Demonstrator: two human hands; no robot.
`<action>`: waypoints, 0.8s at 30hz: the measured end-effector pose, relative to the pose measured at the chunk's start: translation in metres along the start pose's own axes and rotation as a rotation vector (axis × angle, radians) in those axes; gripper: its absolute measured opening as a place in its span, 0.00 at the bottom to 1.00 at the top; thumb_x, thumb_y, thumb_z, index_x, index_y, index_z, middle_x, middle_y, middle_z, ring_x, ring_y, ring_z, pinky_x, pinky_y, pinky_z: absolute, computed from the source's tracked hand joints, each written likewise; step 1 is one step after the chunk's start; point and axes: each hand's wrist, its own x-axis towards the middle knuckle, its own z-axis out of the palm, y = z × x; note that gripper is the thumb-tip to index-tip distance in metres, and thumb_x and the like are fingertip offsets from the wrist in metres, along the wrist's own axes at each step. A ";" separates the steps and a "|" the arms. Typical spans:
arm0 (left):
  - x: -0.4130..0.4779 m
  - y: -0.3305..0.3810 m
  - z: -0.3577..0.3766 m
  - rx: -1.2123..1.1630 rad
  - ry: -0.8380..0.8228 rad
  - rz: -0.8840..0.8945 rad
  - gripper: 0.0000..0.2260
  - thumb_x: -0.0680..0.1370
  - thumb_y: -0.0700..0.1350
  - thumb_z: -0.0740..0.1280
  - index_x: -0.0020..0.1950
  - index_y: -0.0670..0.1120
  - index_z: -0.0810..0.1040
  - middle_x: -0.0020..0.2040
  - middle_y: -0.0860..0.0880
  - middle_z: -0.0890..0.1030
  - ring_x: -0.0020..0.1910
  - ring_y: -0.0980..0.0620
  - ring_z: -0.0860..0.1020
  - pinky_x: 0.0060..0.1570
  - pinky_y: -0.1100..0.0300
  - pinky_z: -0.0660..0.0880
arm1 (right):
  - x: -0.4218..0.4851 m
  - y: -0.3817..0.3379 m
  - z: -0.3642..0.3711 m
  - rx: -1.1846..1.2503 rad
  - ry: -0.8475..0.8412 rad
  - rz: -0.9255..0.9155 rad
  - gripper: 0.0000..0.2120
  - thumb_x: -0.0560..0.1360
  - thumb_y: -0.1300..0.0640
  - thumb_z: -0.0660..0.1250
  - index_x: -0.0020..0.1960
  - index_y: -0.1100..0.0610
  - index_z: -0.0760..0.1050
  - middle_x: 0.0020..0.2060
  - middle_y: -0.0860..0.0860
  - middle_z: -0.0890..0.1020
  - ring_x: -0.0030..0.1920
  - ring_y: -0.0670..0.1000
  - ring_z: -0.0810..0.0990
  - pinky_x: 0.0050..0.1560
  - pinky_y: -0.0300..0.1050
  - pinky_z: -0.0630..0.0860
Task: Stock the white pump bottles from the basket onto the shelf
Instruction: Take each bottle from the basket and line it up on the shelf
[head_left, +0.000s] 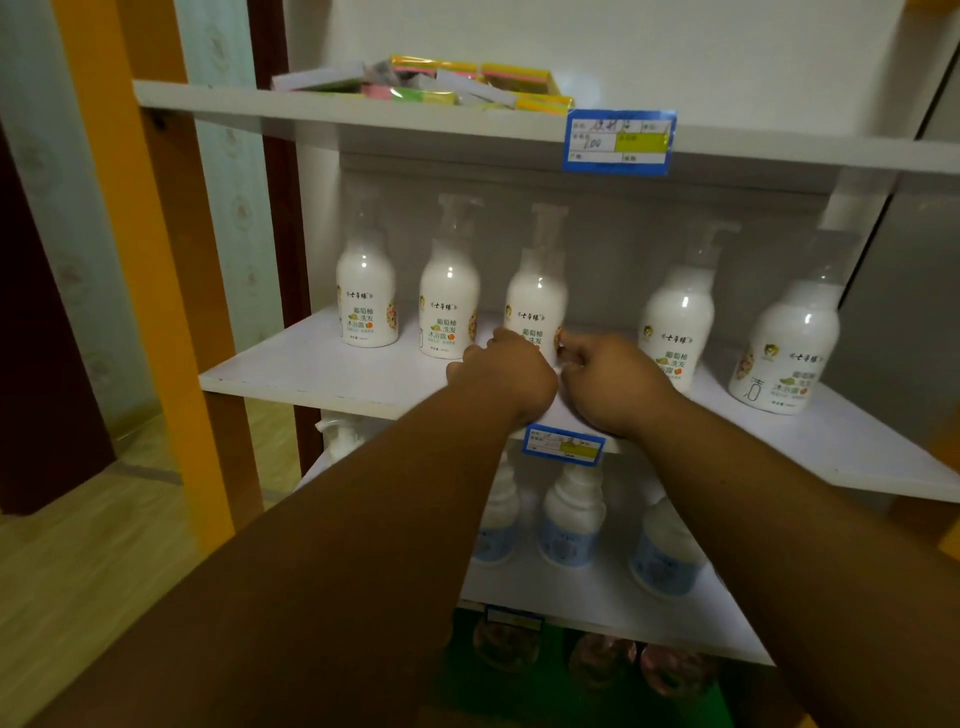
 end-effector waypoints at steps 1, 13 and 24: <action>0.000 0.000 0.001 0.007 0.003 -0.001 0.23 0.76 0.49 0.65 0.68 0.44 0.65 0.62 0.43 0.75 0.62 0.41 0.73 0.63 0.45 0.69 | 0.000 0.000 0.000 0.000 0.001 0.002 0.16 0.81 0.58 0.58 0.65 0.54 0.78 0.58 0.55 0.84 0.51 0.55 0.82 0.55 0.50 0.79; 0.000 0.000 0.001 -0.028 0.141 0.006 0.19 0.77 0.47 0.66 0.65 0.43 0.69 0.62 0.42 0.76 0.61 0.41 0.74 0.62 0.48 0.70 | -0.005 -0.001 -0.002 0.141 0.194 0.038 0.16 0.80 0.58 0.60 0.65 0.53 0.79 0.59 0.52 0.84 0.51 0.51 0.81 0.53 0.44 0.74; -0.039 0.017 0.010 -0.429 0.354 0.403 0.11 0.76 0.39 0.63 0.56 0.51 0.70 0.53 0.50 0.74 0.51 0.50 0.75 0.53 0.58 0.73 | -0.041 0.063 -0.051 0.189 0.331 0.199 0.08 0.76 0.51 0.66 0.52 0.53 0.72 0.42 0.48 0.79 0.43 0.52 0.79 0.44 0.47 0.76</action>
